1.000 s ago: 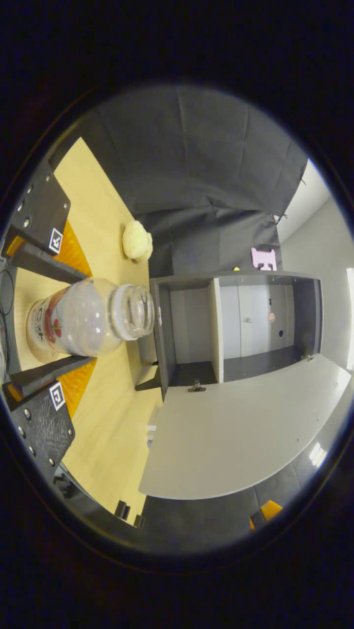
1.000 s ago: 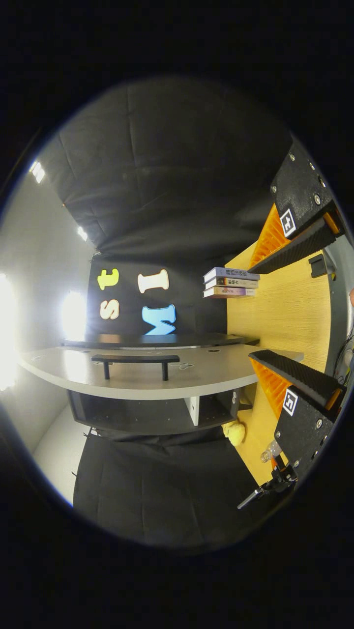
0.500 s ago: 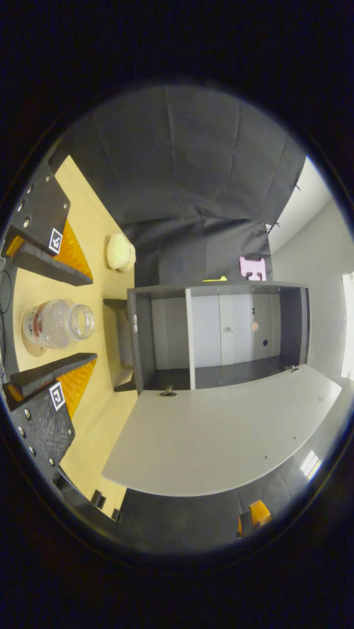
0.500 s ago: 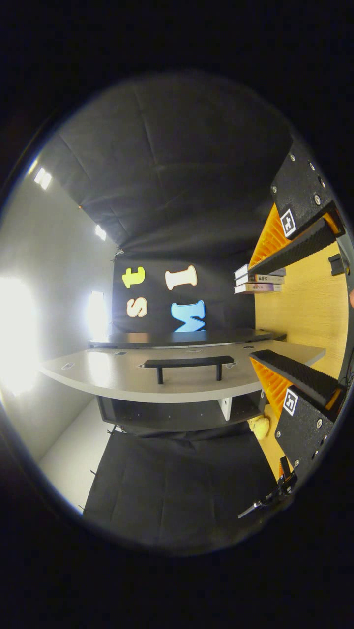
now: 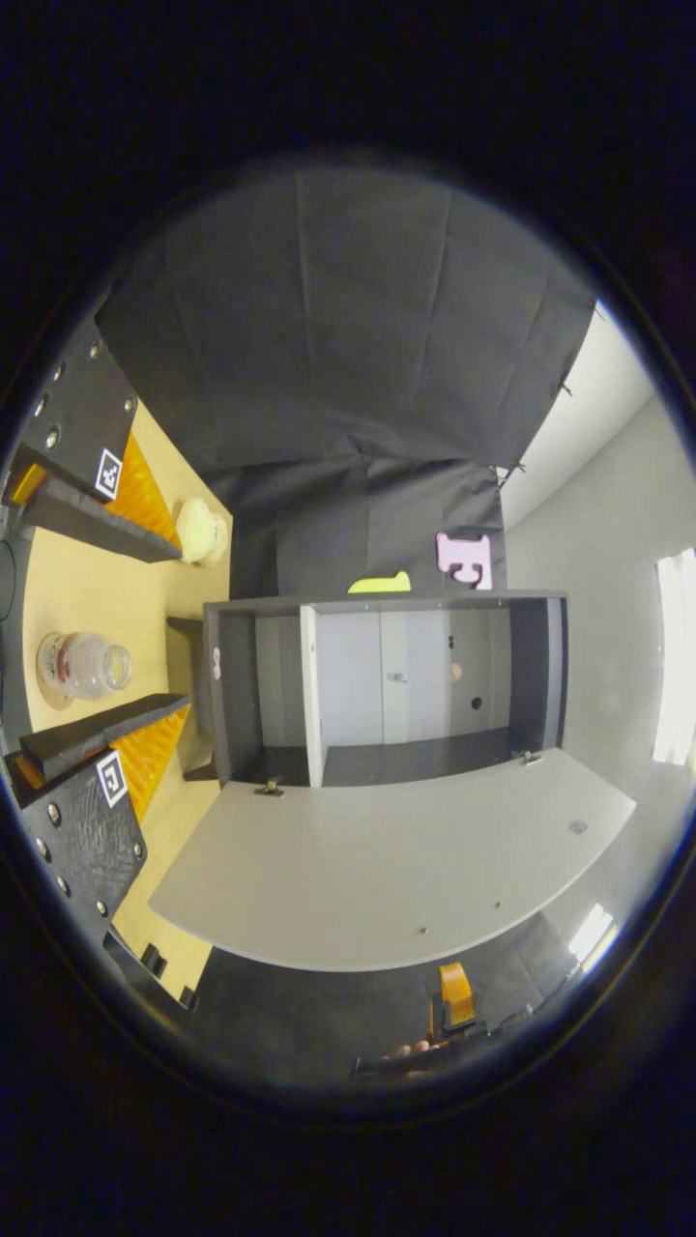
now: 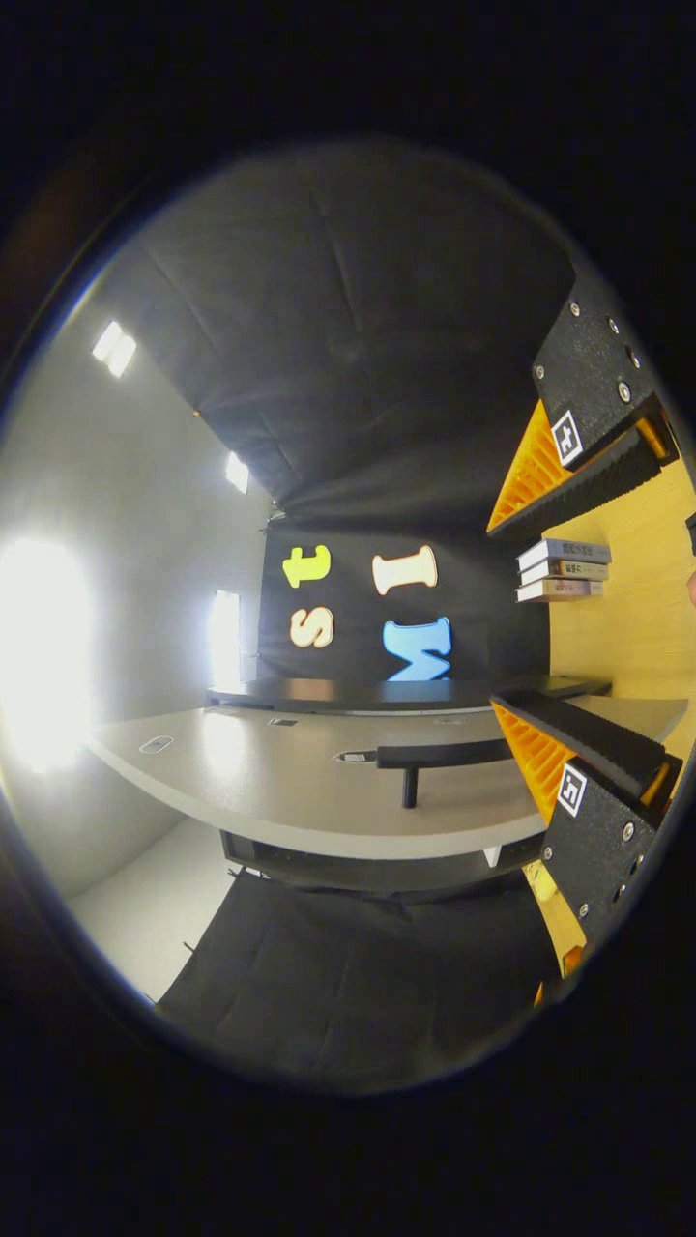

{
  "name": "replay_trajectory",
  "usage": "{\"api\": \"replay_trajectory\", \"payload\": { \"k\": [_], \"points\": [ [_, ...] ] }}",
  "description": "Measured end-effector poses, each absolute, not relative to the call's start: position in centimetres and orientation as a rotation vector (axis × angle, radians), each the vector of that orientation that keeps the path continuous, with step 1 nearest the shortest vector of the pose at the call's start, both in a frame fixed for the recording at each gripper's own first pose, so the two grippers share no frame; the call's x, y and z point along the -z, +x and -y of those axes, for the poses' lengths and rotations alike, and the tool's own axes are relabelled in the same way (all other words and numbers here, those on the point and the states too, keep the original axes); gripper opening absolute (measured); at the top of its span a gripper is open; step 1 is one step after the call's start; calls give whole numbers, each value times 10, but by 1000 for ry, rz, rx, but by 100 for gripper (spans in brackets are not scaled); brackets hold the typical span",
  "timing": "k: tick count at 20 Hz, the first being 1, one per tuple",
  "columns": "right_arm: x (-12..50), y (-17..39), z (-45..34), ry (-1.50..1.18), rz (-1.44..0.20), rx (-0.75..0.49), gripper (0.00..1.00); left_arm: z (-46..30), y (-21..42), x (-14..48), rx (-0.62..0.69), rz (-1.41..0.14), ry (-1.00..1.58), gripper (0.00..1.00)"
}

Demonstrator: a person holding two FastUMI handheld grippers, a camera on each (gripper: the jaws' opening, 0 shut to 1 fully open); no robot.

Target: Open the cabinet door with the right hand, grasp the bottle in the cabinet with the left hand and place it on the coaster, then close the cabinet door with the right hand.

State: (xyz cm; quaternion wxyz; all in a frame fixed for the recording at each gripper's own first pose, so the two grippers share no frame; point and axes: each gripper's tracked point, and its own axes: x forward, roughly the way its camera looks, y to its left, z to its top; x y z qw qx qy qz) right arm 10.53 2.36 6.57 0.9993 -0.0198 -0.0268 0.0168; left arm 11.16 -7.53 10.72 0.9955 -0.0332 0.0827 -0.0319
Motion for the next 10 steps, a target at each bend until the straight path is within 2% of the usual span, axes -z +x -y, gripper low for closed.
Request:
{"api": "replay_trajectory", "payload": {
  "k": [2,3,4,10],
  "points": [
    [-68,115,-26,-77,55,17,95,58,113,-116,44,-158,-56,78],
    [-65,120,-31,-81,45,28,95,47,119,-121,38,-151,-45,73],
    [-63,123,-37,-75,31,29,95,38,124,-125,33,-141,-36,78],
    [-58,123,-48,-24,4,78,91,-5,165,-123,40,-137,-59,78]
  ]
}}
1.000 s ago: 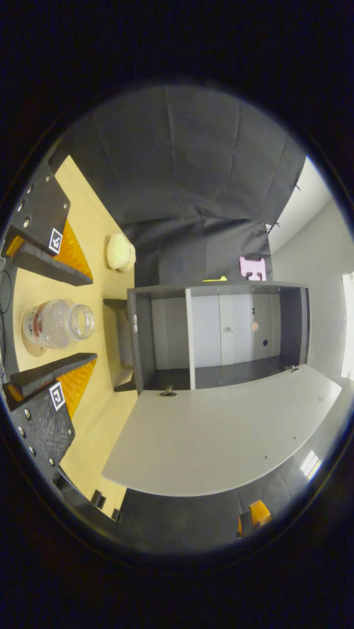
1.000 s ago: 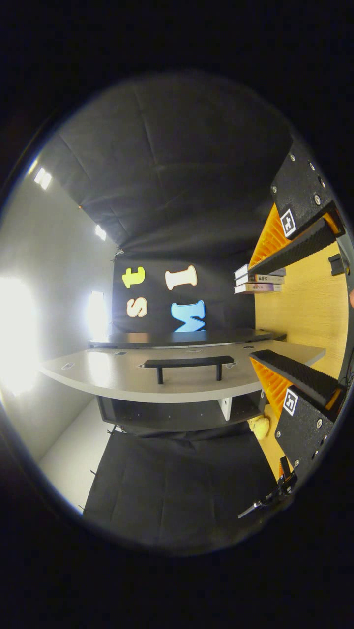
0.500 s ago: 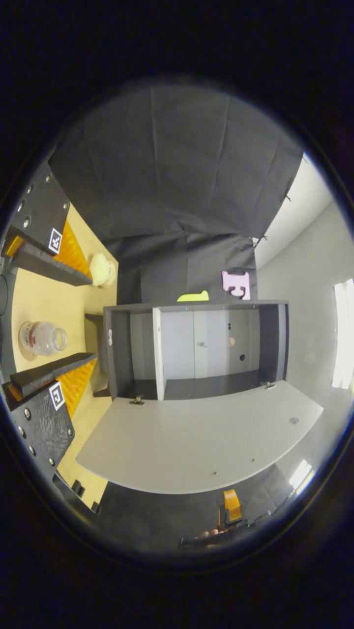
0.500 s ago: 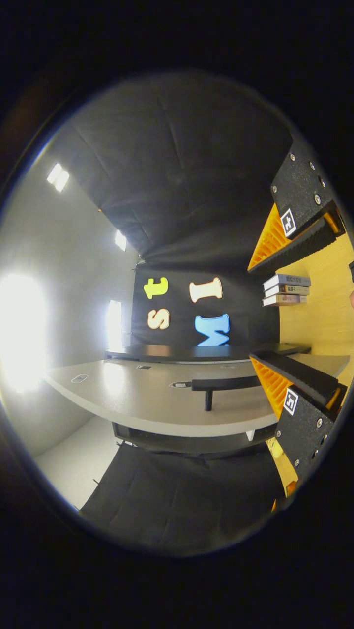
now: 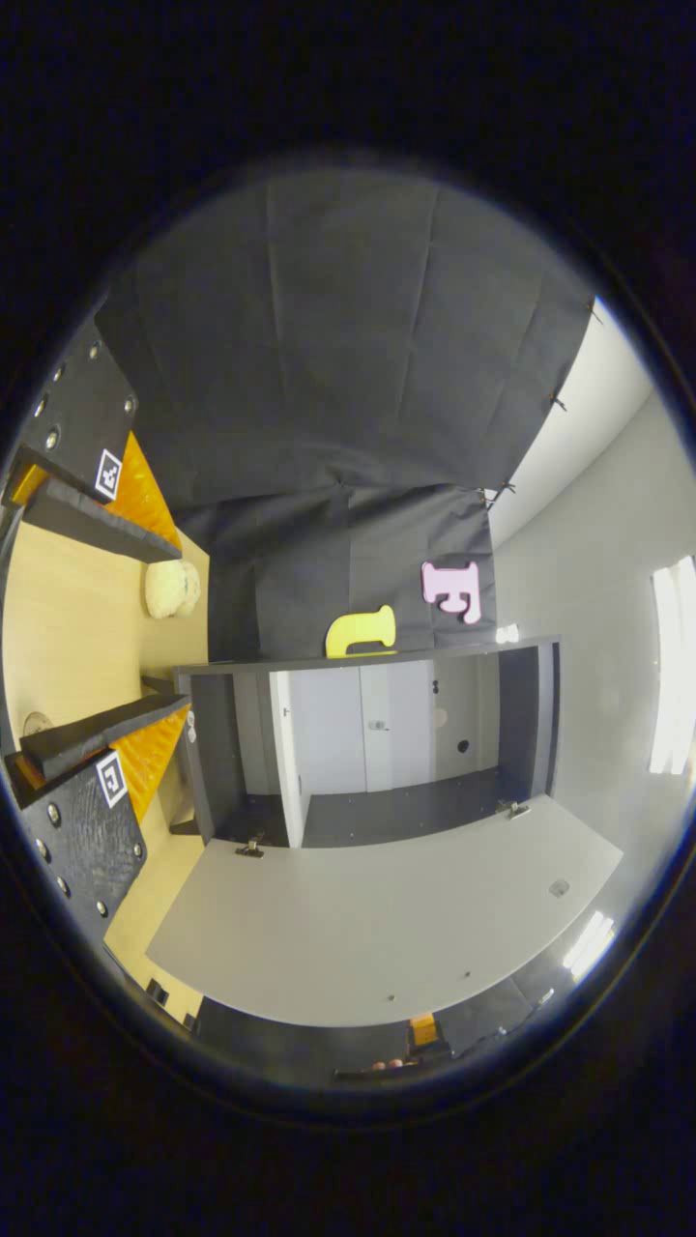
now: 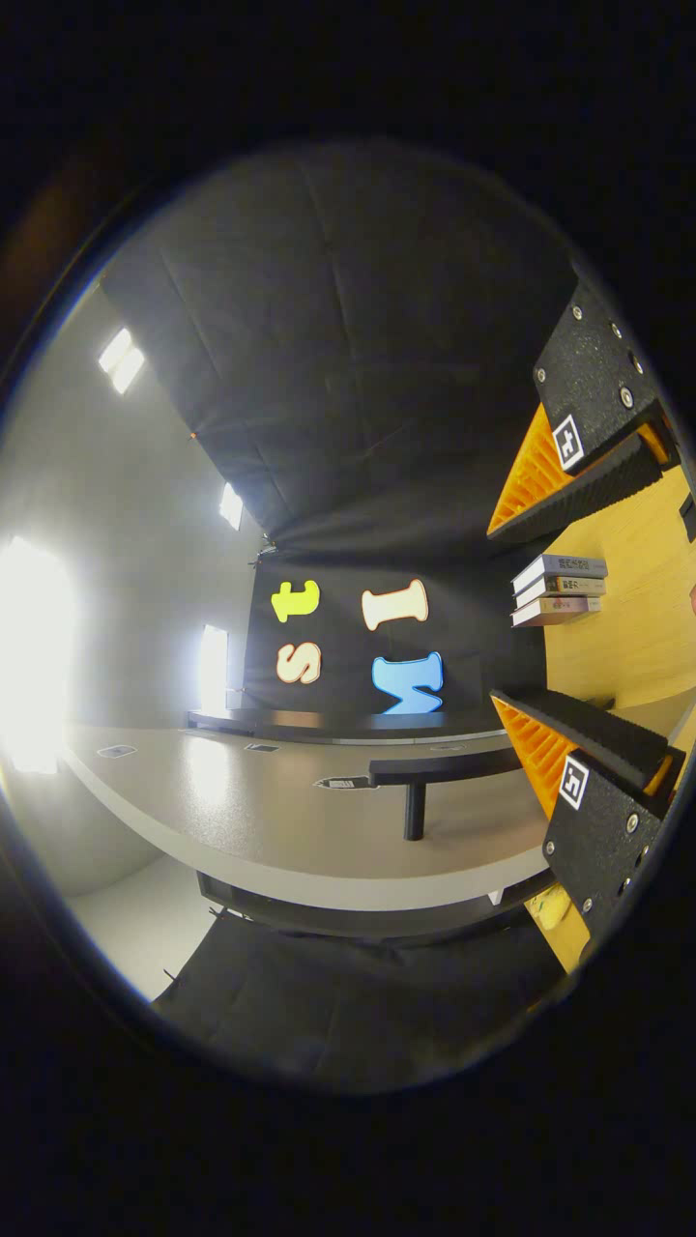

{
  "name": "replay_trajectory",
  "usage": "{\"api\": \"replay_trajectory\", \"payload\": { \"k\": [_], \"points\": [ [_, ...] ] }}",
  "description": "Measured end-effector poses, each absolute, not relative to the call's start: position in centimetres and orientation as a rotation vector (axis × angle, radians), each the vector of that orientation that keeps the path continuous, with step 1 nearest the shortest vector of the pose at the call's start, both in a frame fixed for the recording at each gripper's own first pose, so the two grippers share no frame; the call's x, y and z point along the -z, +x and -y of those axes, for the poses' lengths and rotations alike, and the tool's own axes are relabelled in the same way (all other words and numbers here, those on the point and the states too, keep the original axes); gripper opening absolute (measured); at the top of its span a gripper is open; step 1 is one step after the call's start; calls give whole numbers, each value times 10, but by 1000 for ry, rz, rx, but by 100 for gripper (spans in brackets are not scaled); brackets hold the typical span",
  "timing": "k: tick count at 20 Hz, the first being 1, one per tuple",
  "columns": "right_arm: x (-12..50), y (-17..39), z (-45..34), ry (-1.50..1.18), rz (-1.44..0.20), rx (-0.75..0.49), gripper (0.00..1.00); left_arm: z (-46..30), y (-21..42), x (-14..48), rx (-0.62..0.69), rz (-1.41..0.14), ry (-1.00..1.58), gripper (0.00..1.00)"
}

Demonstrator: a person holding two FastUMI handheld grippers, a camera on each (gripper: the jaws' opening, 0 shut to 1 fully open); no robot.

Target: Open the cabinet door with the right hand, grasp the bottle in the cabinet with the left hand and place it on the coaster, then close the cabinet door with the right hand.

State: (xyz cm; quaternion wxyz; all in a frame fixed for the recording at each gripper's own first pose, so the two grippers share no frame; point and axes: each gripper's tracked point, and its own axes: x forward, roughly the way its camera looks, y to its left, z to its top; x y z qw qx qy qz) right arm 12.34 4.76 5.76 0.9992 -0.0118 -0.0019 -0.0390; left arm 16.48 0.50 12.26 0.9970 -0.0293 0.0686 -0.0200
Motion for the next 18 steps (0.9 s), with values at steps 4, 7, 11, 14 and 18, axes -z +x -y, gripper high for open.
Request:
{"api": "replay_trajectory", "payload": {
  "k": [4,7,11,14,18],
  "points": [
    [-58,115,-71,-20,5,85,91,-21,189,-123,66,-127,-71,78],
    [-57,109,-90,-20,9,87,91,-29,203,-118,89,-125,-73,78],
    [-58,103,-125,-24,16,65,91,-38,214,-113,118,-130,-77,78],
    [-59,102,-152,-25,22,41,91,-48,222,-113,124,-119,-75,78],
    [-55,105,-186,-28,8,3,91,-72,227,-113,111,-110,-69,73]
  ]
}}
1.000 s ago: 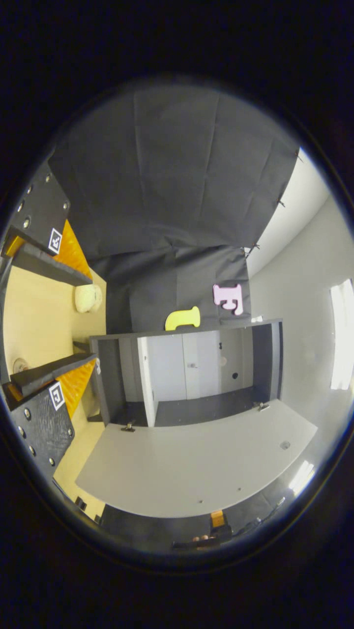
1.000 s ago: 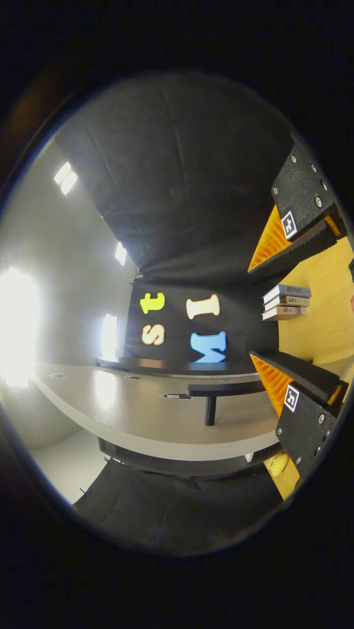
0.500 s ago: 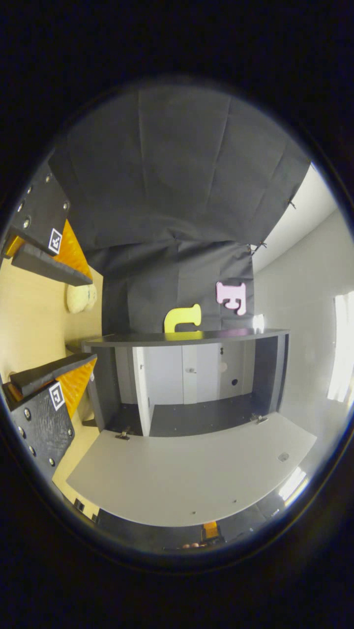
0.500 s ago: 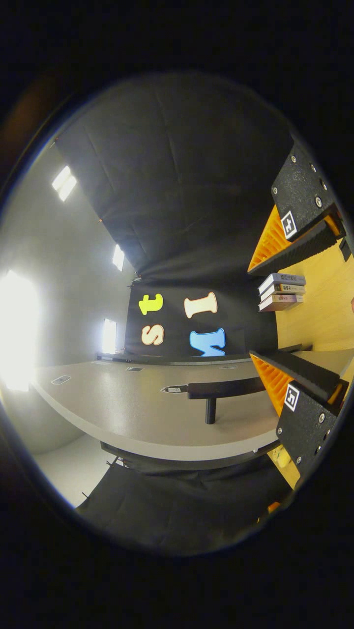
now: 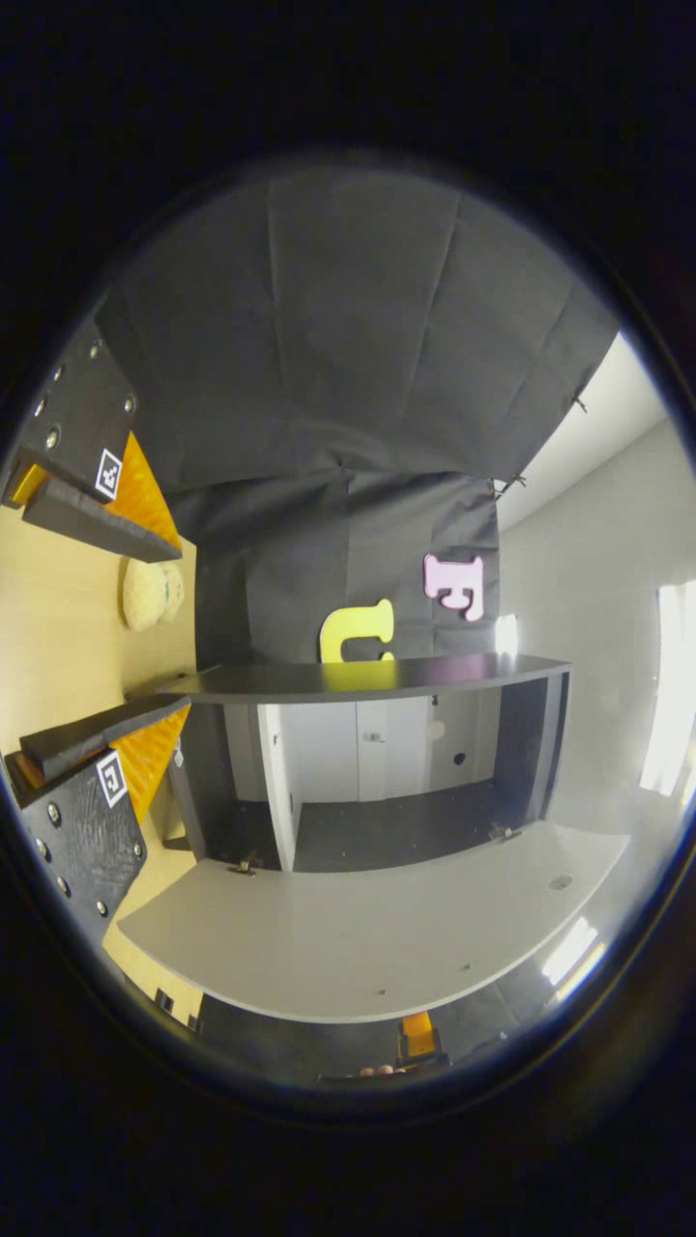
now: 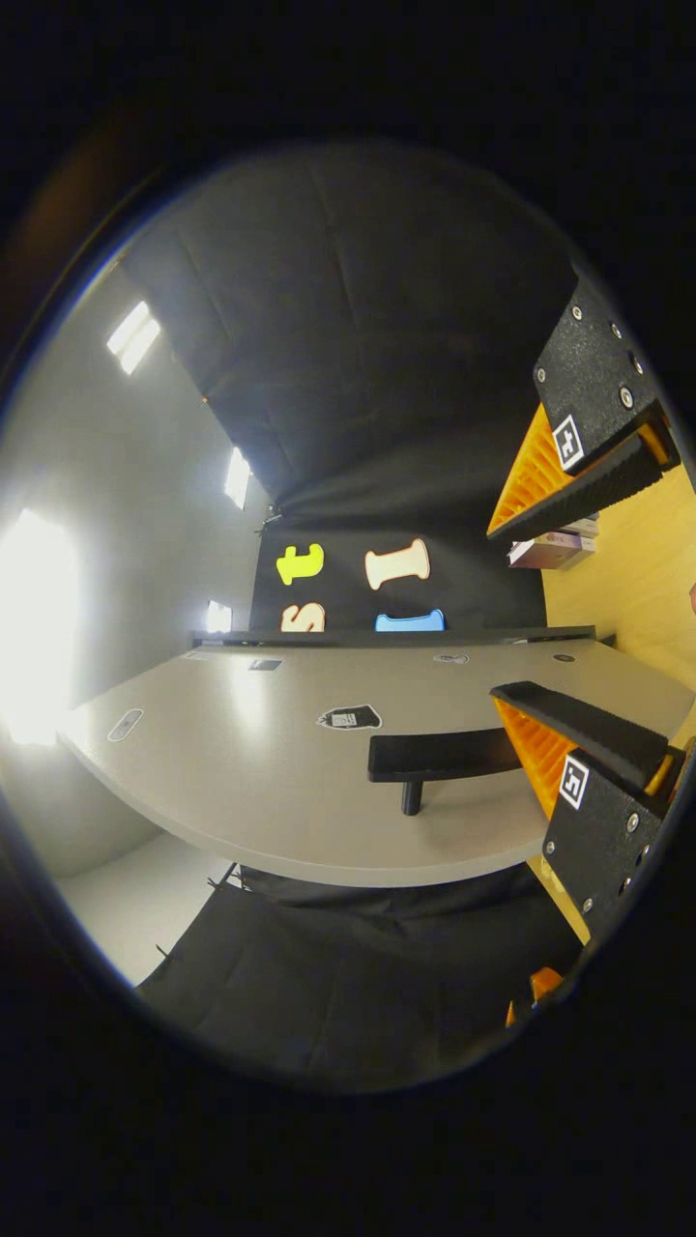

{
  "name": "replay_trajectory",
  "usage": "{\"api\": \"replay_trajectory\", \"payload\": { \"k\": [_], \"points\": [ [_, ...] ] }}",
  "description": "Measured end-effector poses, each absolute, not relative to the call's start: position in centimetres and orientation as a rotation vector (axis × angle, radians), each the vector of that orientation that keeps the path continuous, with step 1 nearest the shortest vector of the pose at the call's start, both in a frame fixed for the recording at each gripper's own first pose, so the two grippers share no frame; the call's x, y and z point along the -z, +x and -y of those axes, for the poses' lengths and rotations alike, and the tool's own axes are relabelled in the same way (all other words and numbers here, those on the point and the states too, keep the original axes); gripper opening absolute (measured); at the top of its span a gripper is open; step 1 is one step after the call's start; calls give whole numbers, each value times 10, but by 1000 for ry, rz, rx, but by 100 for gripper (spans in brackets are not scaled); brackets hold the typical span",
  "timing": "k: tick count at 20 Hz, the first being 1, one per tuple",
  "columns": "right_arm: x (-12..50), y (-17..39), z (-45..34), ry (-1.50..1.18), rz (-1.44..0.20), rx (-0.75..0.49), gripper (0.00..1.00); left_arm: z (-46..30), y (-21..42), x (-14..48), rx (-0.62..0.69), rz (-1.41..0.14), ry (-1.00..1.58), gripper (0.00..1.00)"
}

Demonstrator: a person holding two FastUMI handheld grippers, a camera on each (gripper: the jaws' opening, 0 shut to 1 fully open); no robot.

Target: Open the cabinet door with the right hand, grasp the bottle in the cabinet with the left hand and place it on the coaster, then close the cabinet door with the right hand.

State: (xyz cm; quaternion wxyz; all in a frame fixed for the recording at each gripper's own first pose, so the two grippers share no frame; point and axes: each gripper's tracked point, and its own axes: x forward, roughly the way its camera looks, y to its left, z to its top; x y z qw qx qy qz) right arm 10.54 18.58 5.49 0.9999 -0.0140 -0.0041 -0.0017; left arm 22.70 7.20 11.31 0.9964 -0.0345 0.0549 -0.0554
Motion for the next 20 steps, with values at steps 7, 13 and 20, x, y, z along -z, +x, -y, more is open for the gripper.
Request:
{"api": "replay_trajectory", "payload": {
  "k": [7,13,20],
  "points": [
    [-54,117,-243,-19,8,-59,91,-112,224,-101,70,-122,-57,73],
    [-51,132,-290,-25,0,-112,92,-147,217,-91,16,-145,-58,73],
    [-40,154,-331,-35,-12,-189,93,-186,206,-86,-42,-174,-39,73]
  ]
}}
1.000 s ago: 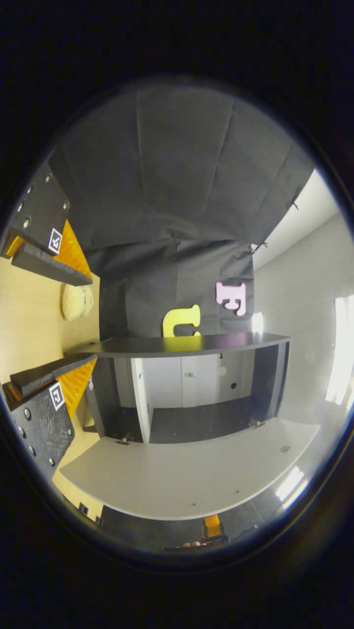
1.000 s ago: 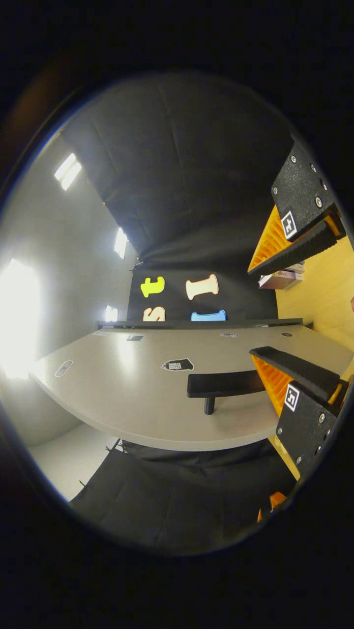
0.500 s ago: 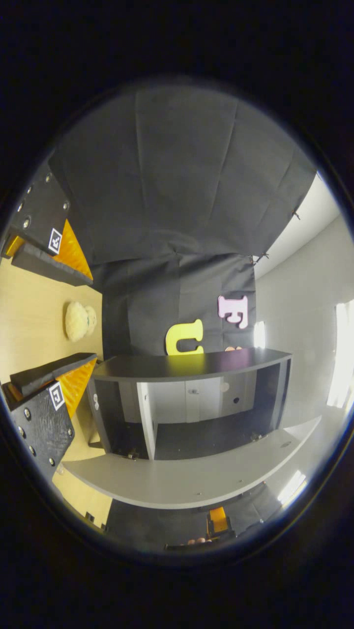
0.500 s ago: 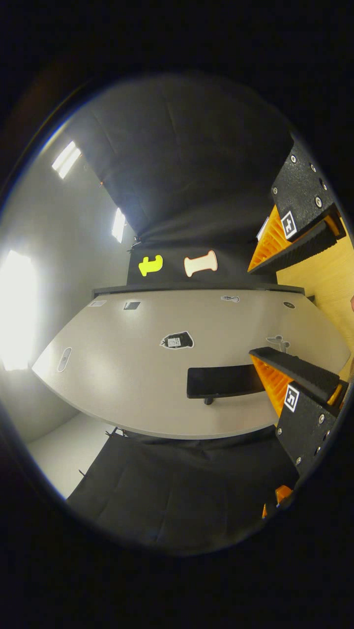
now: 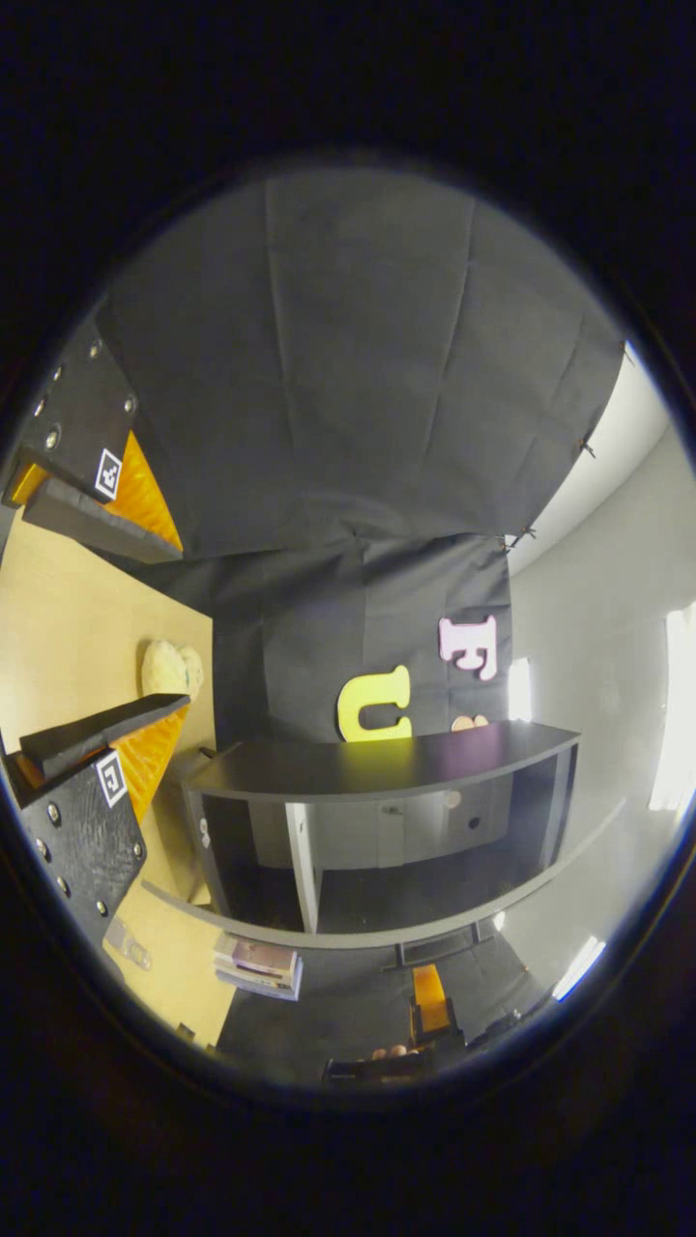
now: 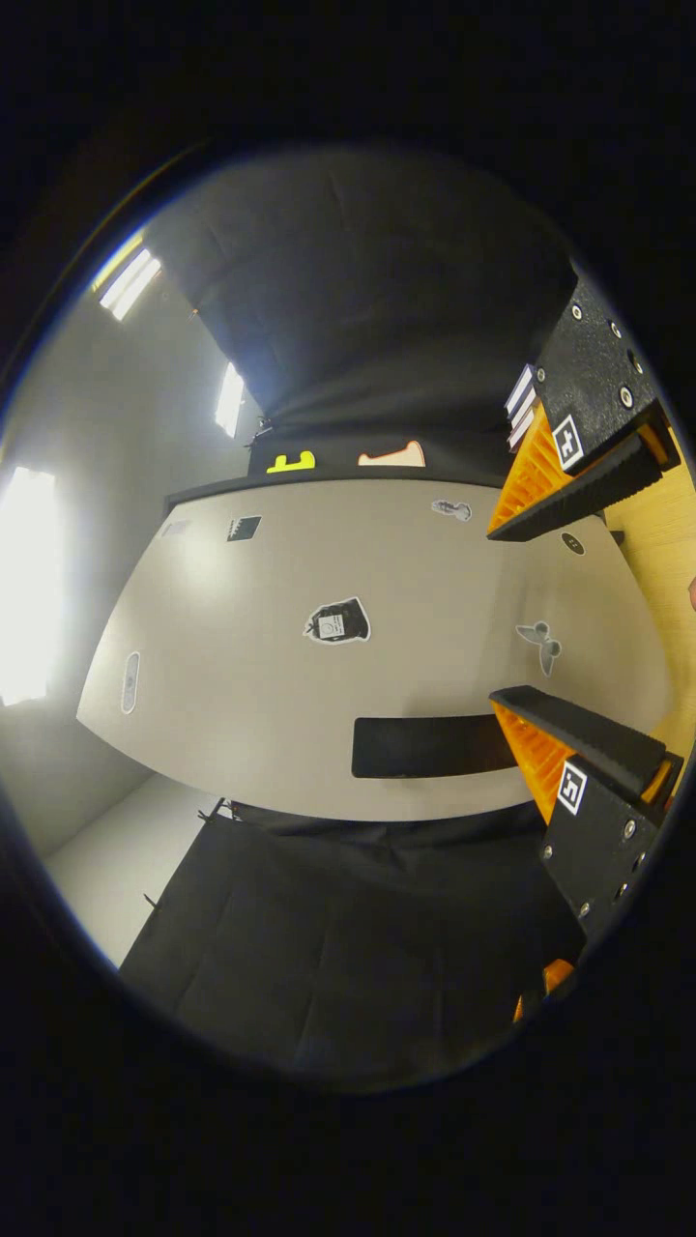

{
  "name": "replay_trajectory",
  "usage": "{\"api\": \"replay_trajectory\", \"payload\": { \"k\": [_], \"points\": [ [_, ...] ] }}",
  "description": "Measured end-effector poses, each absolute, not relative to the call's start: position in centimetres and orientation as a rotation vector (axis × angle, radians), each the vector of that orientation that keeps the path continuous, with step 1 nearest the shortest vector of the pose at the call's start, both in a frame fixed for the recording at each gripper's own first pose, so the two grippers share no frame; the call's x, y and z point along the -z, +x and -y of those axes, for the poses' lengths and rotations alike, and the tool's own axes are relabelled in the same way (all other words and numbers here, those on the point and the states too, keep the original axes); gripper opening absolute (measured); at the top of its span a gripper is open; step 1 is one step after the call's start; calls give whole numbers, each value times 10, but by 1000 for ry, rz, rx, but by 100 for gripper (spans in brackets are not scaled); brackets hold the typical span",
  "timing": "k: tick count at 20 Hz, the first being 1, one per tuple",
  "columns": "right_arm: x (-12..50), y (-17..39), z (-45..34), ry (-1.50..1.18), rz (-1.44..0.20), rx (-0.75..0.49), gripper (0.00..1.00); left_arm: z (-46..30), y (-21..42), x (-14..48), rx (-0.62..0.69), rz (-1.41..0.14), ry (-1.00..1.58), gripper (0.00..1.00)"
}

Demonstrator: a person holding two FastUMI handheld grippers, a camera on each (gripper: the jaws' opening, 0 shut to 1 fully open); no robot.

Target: Open the cabinet door with the right hand, grasp the bottle in the cabinet with the left hand and place it on the coaster, then close the cabinet door with the right hand.

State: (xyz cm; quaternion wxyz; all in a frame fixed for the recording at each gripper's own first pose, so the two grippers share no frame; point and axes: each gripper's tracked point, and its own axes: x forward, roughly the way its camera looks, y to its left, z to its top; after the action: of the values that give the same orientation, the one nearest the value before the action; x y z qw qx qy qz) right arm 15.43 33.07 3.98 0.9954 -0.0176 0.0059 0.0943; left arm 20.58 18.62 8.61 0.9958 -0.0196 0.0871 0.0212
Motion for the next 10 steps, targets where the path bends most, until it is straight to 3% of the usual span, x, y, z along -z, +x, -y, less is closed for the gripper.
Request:
{"api": "replay_trajectory", "payload": {
  "k": [2,4,6,10],
  "points": [
    [-38,152,-327,-31,-13,-198,93,-191,205,-90,-46,-177,-47,83],
    [-37,152,-326,-34,-21,-195,93,-191,205,-96,-42,-170,-52,84],
    [-37,151,-325,-37,-24,-193,93,-185,209,-100,-30,-164,-57,73],
    [-36,135,-305,-41,-12,-192,93,-163,214,-106,0,-156,-76,78]
  ]
}}
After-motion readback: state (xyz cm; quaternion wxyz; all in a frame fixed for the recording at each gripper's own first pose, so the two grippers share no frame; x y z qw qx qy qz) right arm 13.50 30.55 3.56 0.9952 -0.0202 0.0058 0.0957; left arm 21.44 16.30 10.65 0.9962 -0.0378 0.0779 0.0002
